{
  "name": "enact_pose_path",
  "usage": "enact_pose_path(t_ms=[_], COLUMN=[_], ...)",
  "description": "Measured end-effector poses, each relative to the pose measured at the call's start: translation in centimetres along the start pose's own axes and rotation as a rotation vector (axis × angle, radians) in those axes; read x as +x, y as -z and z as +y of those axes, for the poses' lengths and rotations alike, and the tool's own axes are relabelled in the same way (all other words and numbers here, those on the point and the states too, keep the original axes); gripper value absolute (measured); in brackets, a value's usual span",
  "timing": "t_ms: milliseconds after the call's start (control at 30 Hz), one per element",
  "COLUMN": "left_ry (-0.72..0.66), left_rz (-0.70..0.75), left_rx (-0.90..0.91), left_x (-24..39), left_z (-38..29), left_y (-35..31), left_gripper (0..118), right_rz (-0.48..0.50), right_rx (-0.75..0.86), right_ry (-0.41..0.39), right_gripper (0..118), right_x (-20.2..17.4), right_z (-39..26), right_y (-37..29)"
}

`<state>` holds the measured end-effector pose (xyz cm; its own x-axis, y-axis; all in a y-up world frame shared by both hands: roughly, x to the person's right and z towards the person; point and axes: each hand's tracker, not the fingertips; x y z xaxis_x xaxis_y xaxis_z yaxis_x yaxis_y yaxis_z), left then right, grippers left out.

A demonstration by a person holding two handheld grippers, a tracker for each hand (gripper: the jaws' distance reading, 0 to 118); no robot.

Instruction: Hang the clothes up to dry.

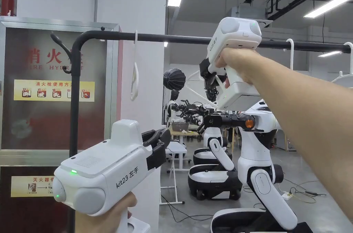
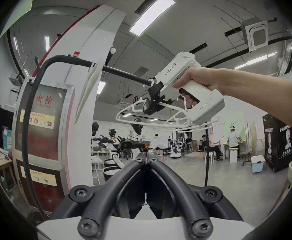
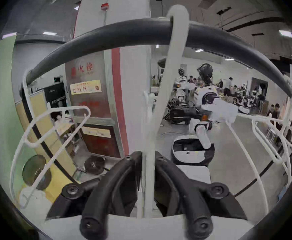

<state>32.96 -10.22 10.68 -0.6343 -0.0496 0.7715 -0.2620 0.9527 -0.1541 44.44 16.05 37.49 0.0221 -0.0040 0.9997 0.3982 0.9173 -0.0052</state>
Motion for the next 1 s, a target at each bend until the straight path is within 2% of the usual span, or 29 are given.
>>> enact_pose_path(t_ms=[100,200,333,433,467,500,533,633,667,700,800,933,1000], left_ry=[-0.023,-0.009,-0.013,-0.016,-0.016,-0.019,-0.021,-0.013,-0.003,0.001,-0.009,0.012,0.017], left_rz=[-0.012,0.003,-0.001,0.010,0.008,0.006,0.005,0.011,0.009,0.007,0.011,0.005,0.010], left_rx=[0.007,0.005,0.007,0.008,0.008,0.007,0.010,0.004,0.003,0.003,-0.006,-0.019,-0.035], left_x=[-0.1,-0.1,-0.3,-0.4,-0.5,-0.5,-0.5,-0.4,-0.3,-0.2,0.1,0.6,0.6], left_z=[0.0,0.0,0.1,0.1,0.1,0.2,0.2,0.5,0.5,0.5,0.5,-0.3,-0.9], left_y=[-0.2,-0.3,-0.7,-0.9,-1.0,-1.0,-1.0,-0.8,-0.8,-0.8,-0.7,-1.0,-0.8], left_gripper=[0,0,0,0,0,0,0,0,0,0,0,0,0], right_rz=[-0.009,0.029,0.032,0.004,0.013,0.065,0.025,0.001,0.023,0.034,0.103,0.047,0.087], right_rx=[0.015,0.034,0.036,0.064,0.079,0.109,0.200,0.217,0.188,0.207,0.203,0.312,0.352], right_ry=[-0.030,-0.060,-0.033,-0.049,-0.041,-0.029,-0.014,-0.048,-0.026,-0.033,-0.063,-0.138,-0.167], right_gripper=[10,10,10,10,9,9,10,10,9,9,9,9,9], right_x=[0.1,-0.1,0.0,0.2,0.1,-0.1,0.7,0.1,2.1,2.5,4.2,4.8,5.1], right_z=[-0.6,-0.4,-0.2,-0.1,-0.1,0.1,0.5,-0.2,-1.2,-2.1,-4.0,-9.2,-12.2], right_y=[-0.1,0.0,0.0,-0.7,-0.4,-0.3,-1.6,-2.5,-5.8,-6.4,-5.1,-5.2,-5.6])
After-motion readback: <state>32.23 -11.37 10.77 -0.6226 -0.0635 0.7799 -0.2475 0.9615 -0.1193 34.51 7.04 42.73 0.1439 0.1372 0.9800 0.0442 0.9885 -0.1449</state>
